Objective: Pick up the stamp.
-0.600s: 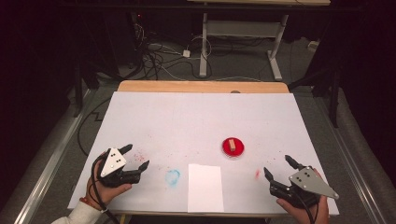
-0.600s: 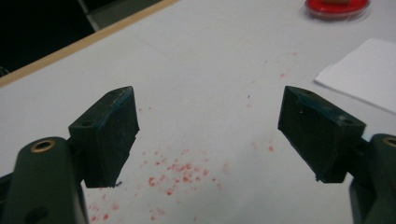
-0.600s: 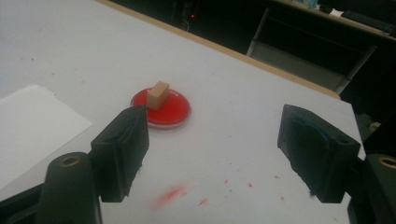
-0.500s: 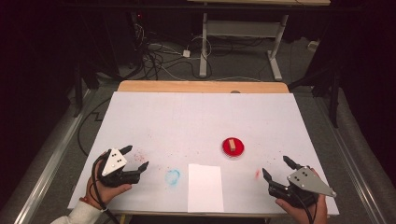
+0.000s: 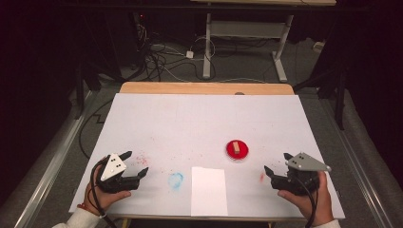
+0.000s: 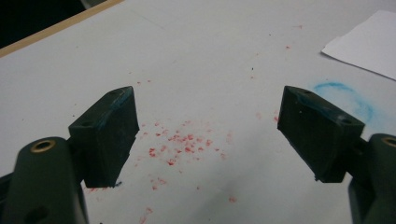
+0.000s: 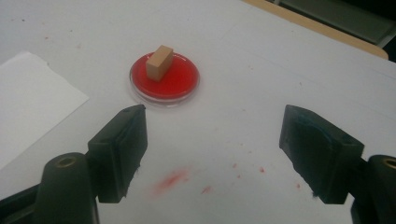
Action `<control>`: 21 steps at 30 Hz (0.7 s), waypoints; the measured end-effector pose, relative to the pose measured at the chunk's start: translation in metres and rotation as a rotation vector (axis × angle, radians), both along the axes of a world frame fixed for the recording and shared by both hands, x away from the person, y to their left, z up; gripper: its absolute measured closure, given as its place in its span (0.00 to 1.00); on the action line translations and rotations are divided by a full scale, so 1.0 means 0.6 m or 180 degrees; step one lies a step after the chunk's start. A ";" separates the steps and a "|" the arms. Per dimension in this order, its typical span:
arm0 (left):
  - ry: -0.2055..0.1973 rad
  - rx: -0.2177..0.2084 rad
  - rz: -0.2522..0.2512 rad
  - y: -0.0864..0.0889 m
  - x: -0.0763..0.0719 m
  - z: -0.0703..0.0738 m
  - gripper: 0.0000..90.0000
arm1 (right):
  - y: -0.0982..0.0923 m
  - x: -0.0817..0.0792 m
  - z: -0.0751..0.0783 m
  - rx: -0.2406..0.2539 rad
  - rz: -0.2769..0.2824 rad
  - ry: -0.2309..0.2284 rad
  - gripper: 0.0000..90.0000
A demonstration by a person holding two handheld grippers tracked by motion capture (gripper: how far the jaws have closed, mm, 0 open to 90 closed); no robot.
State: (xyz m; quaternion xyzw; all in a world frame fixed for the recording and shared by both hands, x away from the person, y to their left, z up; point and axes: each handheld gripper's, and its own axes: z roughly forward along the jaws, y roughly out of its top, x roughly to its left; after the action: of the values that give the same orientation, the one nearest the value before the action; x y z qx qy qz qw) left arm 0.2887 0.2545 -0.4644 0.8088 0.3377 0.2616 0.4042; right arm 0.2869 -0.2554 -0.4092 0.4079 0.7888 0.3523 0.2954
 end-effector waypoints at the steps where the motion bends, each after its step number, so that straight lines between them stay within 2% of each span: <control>1: 0.0001 0.0011 -0.0004 0.000 -0.001 0.000 0.22 | 0.003 0.006 0.006 -0.0010 -0.0010 0.0006 0.28; 3: -0.0003 0.0013 -0.0001 0.000 -0.001 0.000 0.22 | 0.006 0.013 0.013 -0.0032 -0.0019 0.0008 0.29; 4: 0.0004 -0.0002 -0.0002 0.000 0.000 -0.001 0.22 | 0.016 0.030 0.025 -0.0114 0.0041 0.0137 0.32; 7: 0.0036 0.0026 0.0010 -0.001 0.002 -0.002 0.22 | 0.027 0.047 0.036 -0.0090 -0.0028 0.0231 0.34; 8: 0.0041 0.0032 0.0002 -0.001 0.002 -0.003 0.22 | 0.037 0.068 0.042 -0.0083 -0.0020 0.0416 0.34; 10: 0.0046 0.0036 -0.0002 -0.001 0.003 -0.004 0.22 | 0.049 0.087 0.044 -0.0090 -0.0037 0.0523 0.35; 11: 0.0051 0.0027 0.0000 0.000 0.003 -0.004 0.22 | 0.056 0.096 0.043 -0.0093 -0.0038 0.0586 0.35; 12: 0.0058 0.0028 0.0007 0.000 0.003 -0.004 0.22 | 0.056 0.096 0.043 -0.0093 -0.0038 0.0586 0.35; 13: 0.0064 0.0029 0.0006 0.001 0.003 -0.005 0.22 | 0.071 0.111 0.039 -0.0070 -0.0011 0.0683 0.38; 14: 0.0068 0.0027 0.0010 0.001 0.004 -0.005 0.22 | 0.071 0.111 0.039 -0.0070 -0.0011 0.0683 0.38; 18: 0.0070 0.0041 0.0013 0.000 0.004 -0.005 0.22 | 0.118 0.145 0.016 -0.0215 0.0046 0.0854 0.46; 21: 0.0080 0.0048 0.0006 -0.001 0.004 -0.006 0.22 | 0.139 0.161 0.002 -0.0324 0.0015 0.0898 0.50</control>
State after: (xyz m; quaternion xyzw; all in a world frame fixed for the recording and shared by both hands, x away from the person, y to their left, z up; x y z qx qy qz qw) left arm 0.2913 0.2540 -0.4681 0.8147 0.3416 0.2543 0.3936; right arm 0.3834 -0.1723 -0.4079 0.4360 0.8403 0.2517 0.2010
